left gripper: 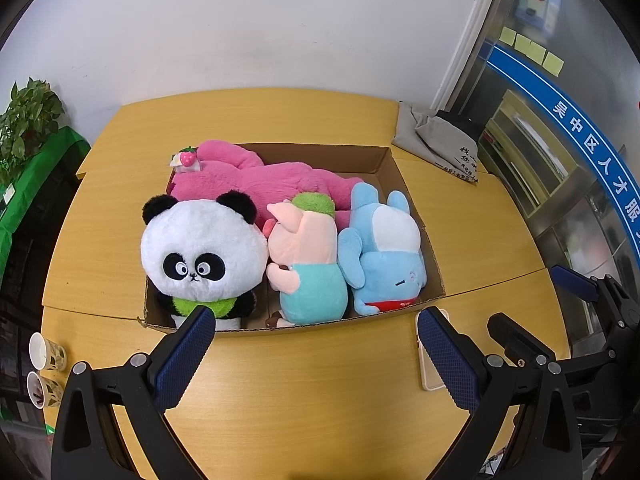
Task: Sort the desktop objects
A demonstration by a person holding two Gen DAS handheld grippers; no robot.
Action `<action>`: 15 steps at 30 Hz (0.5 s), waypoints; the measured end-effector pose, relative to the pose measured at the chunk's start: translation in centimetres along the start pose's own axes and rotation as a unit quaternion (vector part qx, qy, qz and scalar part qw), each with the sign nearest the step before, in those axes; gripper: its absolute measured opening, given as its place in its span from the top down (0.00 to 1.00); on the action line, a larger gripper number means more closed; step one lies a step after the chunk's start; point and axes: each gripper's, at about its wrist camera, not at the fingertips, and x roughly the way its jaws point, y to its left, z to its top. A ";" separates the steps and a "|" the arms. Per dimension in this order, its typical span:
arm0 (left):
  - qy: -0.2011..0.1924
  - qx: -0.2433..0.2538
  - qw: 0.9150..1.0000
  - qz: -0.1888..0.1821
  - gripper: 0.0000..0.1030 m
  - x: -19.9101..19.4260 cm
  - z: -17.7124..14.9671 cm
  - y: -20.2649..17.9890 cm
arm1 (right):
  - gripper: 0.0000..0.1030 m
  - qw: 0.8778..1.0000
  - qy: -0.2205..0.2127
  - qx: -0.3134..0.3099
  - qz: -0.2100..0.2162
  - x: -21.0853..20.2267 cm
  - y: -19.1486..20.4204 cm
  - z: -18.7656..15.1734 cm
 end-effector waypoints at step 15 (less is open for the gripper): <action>-0.002 0.000 1.000 0.013 0.00 0.2 -0.7 1.2 | 0.00 1.000 -0.020 -0.001 -0.019 -0.3 1.3 0.6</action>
